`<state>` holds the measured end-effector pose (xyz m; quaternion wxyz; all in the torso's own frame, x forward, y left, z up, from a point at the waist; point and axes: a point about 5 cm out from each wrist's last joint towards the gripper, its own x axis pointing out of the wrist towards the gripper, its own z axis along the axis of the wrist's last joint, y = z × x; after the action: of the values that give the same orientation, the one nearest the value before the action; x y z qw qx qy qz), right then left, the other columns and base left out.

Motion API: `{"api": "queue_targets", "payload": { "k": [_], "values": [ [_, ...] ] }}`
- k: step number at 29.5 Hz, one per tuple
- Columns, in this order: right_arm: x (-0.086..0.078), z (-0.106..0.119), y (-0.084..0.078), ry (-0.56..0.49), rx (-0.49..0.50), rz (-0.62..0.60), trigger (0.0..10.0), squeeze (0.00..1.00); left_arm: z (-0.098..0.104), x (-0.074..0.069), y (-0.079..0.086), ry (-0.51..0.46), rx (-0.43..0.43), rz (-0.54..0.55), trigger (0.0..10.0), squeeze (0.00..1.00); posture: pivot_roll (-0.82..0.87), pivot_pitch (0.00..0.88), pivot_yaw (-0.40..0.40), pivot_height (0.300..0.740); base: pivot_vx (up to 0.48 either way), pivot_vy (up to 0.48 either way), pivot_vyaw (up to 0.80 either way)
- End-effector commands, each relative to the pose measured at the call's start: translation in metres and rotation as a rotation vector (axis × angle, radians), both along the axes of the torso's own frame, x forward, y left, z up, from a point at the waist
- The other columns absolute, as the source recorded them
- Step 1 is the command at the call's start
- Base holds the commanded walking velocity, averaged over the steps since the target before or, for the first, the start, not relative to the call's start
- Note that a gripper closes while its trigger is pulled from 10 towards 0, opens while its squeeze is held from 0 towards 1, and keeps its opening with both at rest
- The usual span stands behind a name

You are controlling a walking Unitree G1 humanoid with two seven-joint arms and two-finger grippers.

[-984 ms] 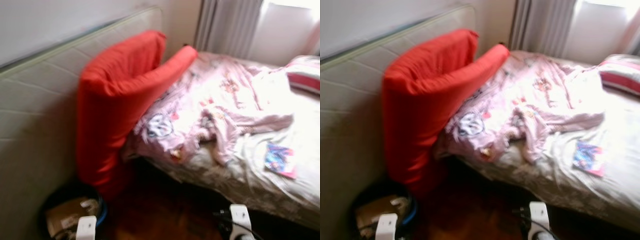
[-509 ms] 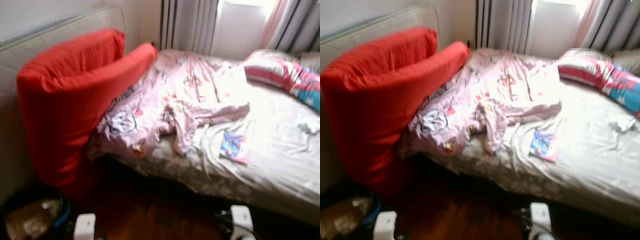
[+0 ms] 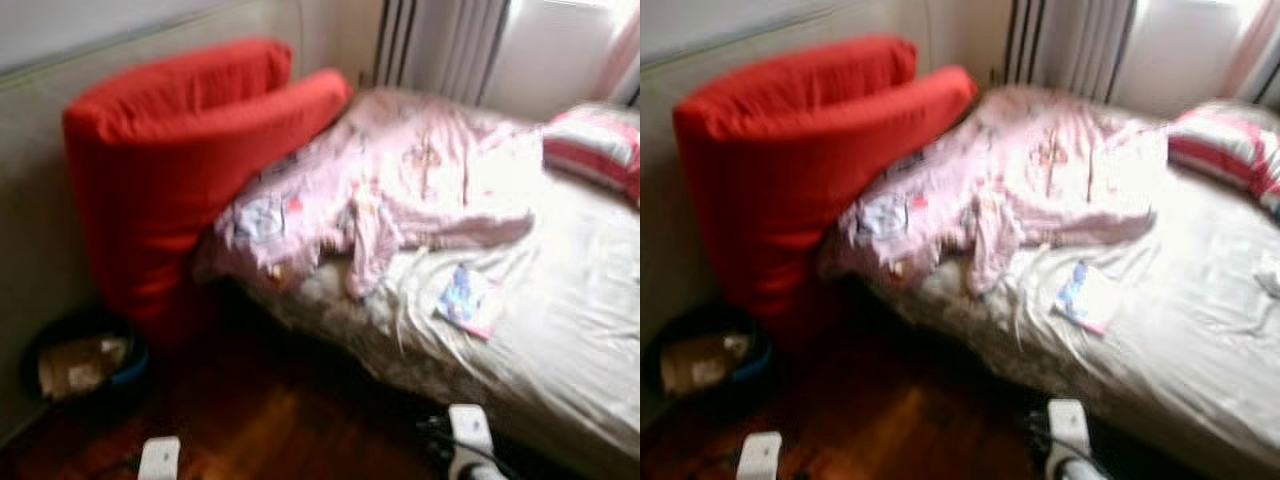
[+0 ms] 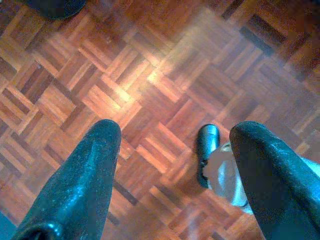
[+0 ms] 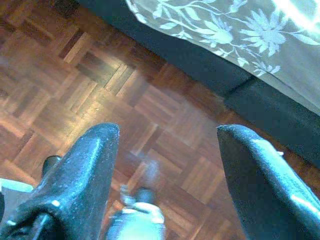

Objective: Clean up the room

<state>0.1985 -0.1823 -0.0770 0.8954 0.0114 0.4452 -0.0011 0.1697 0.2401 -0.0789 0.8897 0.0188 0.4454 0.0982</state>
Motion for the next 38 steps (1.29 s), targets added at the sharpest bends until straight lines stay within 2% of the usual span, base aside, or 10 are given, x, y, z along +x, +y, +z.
{"api": "queue_targets", "payload": {
  "k": [1, 38],
  "values": [
    [-0.0084, -0.0029, -0.0118, 0.028, -0.023, -0.020, 10.0, 0.00, 0.0000, 0.0047, -0.0074, -0.003, -0.018, -0.009, 10.0, 0.00, 0.09, 0.025, -0.015, 0.740, 0.000, -0.382, 0.00],
    [-0.0070, -0.0022, -0.0121, 0.021, -0.021, -0.041, 10.0, 0.00, 0.0007, 0.0063, -0.0076, -0.005, -0.019, -0.012, 10.0, 0.00, 0.09, 0.026, -0.015, 0.740, 0.000, -0.382, 0.00]
  ]
}}
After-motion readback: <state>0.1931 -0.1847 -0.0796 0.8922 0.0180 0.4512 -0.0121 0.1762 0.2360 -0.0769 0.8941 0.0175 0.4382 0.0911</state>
